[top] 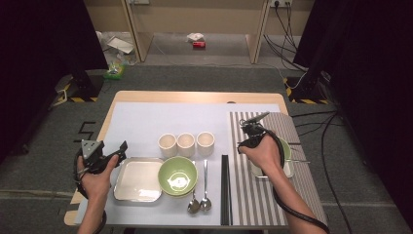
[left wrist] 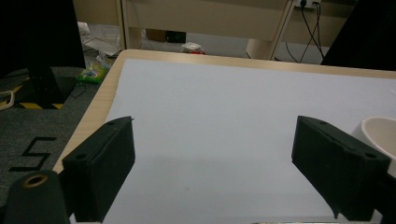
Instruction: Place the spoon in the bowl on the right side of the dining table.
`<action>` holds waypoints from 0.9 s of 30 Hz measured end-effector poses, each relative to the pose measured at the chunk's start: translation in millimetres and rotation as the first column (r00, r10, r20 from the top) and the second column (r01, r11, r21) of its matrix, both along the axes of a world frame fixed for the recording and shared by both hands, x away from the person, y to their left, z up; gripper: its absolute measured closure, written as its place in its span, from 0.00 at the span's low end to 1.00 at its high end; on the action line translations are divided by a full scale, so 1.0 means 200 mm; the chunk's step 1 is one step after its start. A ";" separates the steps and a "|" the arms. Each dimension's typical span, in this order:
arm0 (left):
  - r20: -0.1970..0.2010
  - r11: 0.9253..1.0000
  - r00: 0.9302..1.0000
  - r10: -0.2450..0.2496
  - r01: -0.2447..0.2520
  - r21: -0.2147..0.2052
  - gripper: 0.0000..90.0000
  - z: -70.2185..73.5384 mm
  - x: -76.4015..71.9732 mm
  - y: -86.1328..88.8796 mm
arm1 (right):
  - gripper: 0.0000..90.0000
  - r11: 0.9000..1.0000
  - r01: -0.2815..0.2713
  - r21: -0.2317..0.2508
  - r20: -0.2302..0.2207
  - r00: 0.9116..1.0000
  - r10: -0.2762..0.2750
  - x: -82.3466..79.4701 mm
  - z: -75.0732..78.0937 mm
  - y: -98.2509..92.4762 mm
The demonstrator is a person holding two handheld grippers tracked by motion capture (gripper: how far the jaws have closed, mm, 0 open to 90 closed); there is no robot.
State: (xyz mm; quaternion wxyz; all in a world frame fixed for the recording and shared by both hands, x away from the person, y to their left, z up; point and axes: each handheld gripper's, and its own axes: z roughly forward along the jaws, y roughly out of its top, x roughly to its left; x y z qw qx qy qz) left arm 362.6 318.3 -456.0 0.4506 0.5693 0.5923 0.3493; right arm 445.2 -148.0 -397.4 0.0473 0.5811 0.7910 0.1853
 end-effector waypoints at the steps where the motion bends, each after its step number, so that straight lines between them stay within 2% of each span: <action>1: 0.000 1.000 1.000 0.000 0.000 -0.001 0.14 0.00 0.00 0.00 | 0.77 1.000 0.000 0.000 0.000 1.000 0.000 0.00 0.00 0.00; 8: 0.002 1.000 1.000 -0.001 0.001 -0.001 0.14 0.00 0.00 0.00 | 0.78 1.000 -0.016 0.002 -0.028 0.999 0.016 -0.03 -0.06 0.05; 13: 0.001 1.000 1.000 -0.002 0.002 0.000 0.14 0.00 0.00 0.00 | 0.80 1.000 -0.022 0.008 -0.065 0.998 0.022 -0.04 -0.12 0.09; 20: 0.002 1.000 1.000 -0.001 0.001 -0.002 0.14 0.00 0.00 0.00 | 0.81 0.999 -0.036 0.007 -0.077 0.996 0.036 -0.05 -0.15 0.12; 21: 0.003 1.000 1.000 0.000 0.000 -0.002 0.14 0.00 0.00 0.00 | 0.82 0.999 -0.033 0.004 -0.092 0.995 0.034 -0.06 -0.15 0.14; 27: 0.002 1.000 1.000 0.000 0.000 -0.001 0.14 0.00 0.00 0.00 | 0.83 0.999 -0.046 -0.014 -0.113 0.993 0.044 -0.06 -0.19 0.17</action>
